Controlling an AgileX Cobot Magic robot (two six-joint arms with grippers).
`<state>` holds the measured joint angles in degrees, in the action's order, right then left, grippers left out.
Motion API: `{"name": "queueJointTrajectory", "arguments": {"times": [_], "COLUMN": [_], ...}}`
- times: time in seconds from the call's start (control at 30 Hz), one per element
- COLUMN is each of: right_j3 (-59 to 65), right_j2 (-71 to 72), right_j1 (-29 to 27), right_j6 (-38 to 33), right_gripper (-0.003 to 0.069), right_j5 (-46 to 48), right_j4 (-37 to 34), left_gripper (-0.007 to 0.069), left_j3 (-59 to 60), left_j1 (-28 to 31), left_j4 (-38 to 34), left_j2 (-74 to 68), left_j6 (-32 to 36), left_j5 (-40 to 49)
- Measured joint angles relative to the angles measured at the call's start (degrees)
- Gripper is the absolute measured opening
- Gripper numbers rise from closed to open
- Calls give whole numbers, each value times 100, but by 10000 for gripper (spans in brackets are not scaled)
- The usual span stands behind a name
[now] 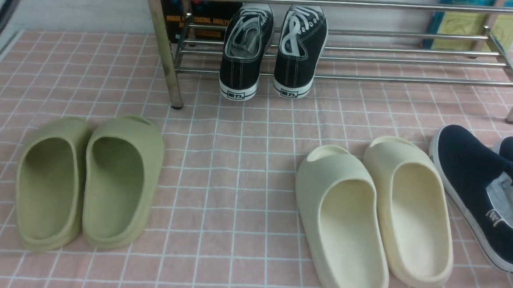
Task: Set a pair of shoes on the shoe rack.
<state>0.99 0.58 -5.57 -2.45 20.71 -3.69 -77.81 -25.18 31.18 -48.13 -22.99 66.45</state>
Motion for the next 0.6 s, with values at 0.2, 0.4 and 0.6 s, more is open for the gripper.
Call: {"name": "queueJointTrajectory", "arguments": {"times": [0.2, 0.4, 0.6], "right_j3": [0, 0, 0], "right_j2": [0, 0, 0], "right_j1": [0, 0, 0], "right_j6": [0, 0, 0], "right_gripper": [240, 240, 240], "right_j5": [0, 0, 0], "right_j4": [0, 0, 0], "left_gripper": [33, 33, 33], "left_j3": [1566, 2207, 2285], "left_j1": [0, 0, 0], "left_j4": [99, 81, -40], "left_j2": [1563, 2157, 2166], "left_j6": [-557, -648, -614], "left_j5": [48, 214, 221]}}
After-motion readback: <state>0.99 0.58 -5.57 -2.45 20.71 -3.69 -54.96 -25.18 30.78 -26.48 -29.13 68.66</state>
